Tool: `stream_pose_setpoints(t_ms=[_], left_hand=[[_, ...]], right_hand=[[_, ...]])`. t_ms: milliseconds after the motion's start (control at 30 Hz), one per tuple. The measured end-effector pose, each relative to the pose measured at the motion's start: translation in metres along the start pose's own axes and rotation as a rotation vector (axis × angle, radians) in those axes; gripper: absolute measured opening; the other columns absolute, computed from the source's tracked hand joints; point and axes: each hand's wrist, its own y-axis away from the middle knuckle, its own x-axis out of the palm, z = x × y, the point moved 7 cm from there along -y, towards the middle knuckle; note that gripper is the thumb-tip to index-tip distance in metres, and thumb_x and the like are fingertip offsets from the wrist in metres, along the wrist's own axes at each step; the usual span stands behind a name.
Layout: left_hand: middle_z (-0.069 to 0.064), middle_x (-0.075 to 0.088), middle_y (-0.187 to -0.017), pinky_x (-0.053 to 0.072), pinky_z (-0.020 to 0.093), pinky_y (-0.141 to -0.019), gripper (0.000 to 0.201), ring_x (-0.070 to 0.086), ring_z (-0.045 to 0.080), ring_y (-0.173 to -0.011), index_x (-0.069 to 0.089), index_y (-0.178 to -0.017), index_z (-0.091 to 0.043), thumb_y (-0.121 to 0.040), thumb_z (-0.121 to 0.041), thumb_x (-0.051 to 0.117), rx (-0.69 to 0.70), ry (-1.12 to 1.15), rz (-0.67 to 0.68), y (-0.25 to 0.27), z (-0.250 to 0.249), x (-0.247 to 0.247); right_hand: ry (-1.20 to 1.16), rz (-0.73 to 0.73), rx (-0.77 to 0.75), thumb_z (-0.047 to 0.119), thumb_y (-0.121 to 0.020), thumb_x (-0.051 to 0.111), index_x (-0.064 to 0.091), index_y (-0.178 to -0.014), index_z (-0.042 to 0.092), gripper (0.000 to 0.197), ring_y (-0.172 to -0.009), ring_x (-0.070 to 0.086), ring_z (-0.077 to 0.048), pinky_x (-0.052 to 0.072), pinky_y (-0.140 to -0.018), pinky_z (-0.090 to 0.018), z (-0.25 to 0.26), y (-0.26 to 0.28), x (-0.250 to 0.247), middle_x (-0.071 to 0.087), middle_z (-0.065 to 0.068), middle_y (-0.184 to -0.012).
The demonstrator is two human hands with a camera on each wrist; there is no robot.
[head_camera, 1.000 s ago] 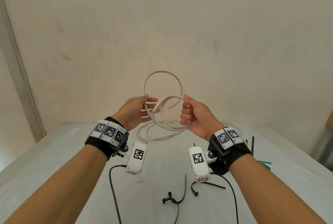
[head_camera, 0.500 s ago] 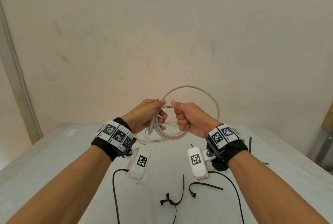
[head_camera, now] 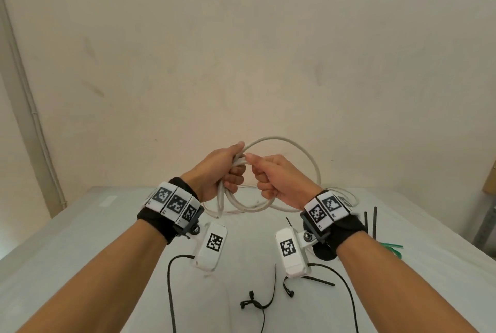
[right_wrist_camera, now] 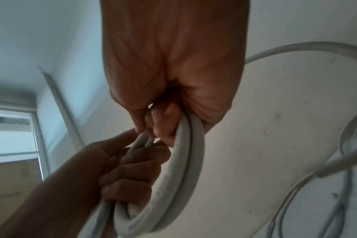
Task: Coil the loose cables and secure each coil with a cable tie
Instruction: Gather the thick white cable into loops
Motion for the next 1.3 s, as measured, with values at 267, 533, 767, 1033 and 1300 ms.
stream_pose_setpoints(t_ms=[267, 533, 767, 1033, 1300], left_hand=[[-0.003, 0.039, -0.055, 0.034, 0.026, -0.043, 0.056, 0.037, 0.012, -0.041, 0.045, -0.072, -0.013, -0.110, -0.051, 0.030, 0.214, -0.320, -0.288, 0.000, 0.003, -0.003], [0.005, 0.055, -0.063, 0.043, 0.032, -0.056, 0.060, 0.050, 0.021, -0.052, 0.048, -0.067, -0.011, -0.111, -0.045, 0.027, 0.308, -0.594, -0.554, 0.002, -0.021, -0.019], [0.005, 0.051, -0.060, 0.031, 0.033, -0.051, 0.061, 0.043, 0.020, -0.051, 0.043, -0.061, -0.009, -0.111, -0.041, 0.033, 0.379, -0.736, -0.595, 0.008, -0.037, -0.024], [-0.001, 0.041, -0.051, 0.030, 0.031, -0.050, 0.063, 0.035, 0.016, -0.046, 0.035, -0.056, -0.011, -0.111, -0.042, 0.036, 0.523, -0.611, -0.645, 0.020, -0.051, -0.022], [0.006, 0.049, -0.054, 0.039, 0.040, -0.056, 0.067, 0.044, 0.023, -0.052, 0.049, -0.061, -0.007, -0.108, -0.052, 0.032, 0.555, -0.351, -0.671, 0.008, -0.036, -0.043]], right_hand=[[0.312, -0.117, -0.091, 0.054, -0.095, 0.066, 0.052, -0.100, 0.012, 0.045, -0.047, 0.040, -0.013, 0.040, -0.052, -0.031, 0.004, -0.007, -0.009, 0.041, -0.001, -0.060], [0.585, -0.152, -0.345, 0.008, -0.094, 0.057, 0.018, -0.152, 0.054, 0.083, -0.063, 0.061, -0.039, 0.056, -0.068, -0.047, 0.017, -0.007, 0.001, 0.051, -0.013, -0.066], [1.351, -0.446, -0.358, 0.060, -0.090, 0.066, 0.051, -0.141, 0.033, 0.060, -0.117, 0.044, -0.027, 0.047, -0.093, -0.042, 0.036, -0.009, -0.005, 0.046, -0.006, -0.122], [0.539, -0.245, -0.312, 0.037, -0.099, 0.066, 0.051, -0.098, 0.017, 0.025, -0.073, 0.060, -0.020, 0.046, -0.072, -0.035, 0.031, -0.014, -0.006, 0.066, -0.004, -0.079], [-0.041, -0.068, -0.172, 0.021, -0.100, 0.069, 0.063, -0.113, 0.000, 0.025, -0.057, 0.045, -0.011, 0.059, -0.089, -0.046, 0.019, -0.021, 0.007, 0.045, 0.003, -0.068]])
